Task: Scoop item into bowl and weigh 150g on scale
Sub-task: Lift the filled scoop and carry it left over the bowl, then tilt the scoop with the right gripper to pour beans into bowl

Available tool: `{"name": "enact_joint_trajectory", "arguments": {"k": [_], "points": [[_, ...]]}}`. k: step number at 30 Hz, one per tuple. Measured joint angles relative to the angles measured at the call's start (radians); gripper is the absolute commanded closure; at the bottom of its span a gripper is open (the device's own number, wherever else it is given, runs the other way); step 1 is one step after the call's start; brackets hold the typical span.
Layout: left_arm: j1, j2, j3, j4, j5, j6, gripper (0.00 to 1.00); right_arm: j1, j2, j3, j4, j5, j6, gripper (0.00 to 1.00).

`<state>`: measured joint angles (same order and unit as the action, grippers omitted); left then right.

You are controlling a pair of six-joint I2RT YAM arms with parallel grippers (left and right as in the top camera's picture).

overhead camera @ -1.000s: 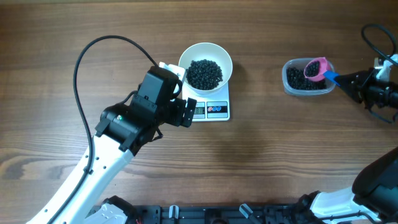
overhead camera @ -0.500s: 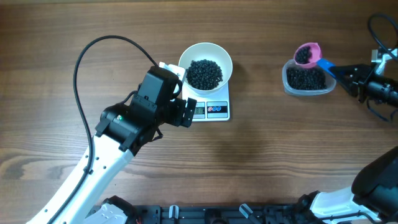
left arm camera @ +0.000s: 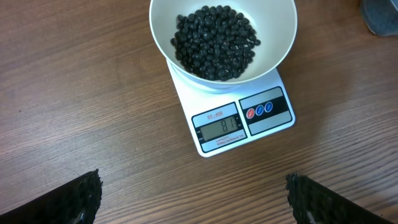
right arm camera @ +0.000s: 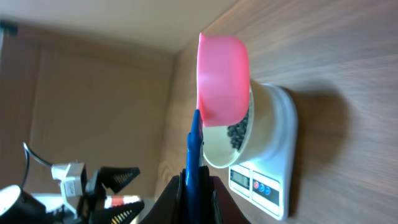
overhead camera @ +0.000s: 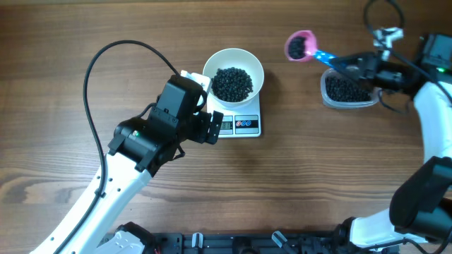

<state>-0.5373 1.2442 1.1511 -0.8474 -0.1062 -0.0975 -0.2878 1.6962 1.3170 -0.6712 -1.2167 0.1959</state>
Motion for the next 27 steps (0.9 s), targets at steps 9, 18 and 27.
{"name": "enact_joint_trajectory", "arguments": {"k": [9,18,27], "points": [[0.000,0.000,0.000,0.000,0.000,0.000,0.00,0.182,0.000,0.000,0.155,0.057,0.016,0.96],[0.000,0.000,0.000,0.000,0.000,0.000,0.00,0.330,0.000,0.000,0.196,0.295,-0.123,0.96],[0.000,0.000,0.000,0.000,0.000,0.000,0.00,0.437,0.000,0.000,0.243,0.467,-0.259,0.96]]}}
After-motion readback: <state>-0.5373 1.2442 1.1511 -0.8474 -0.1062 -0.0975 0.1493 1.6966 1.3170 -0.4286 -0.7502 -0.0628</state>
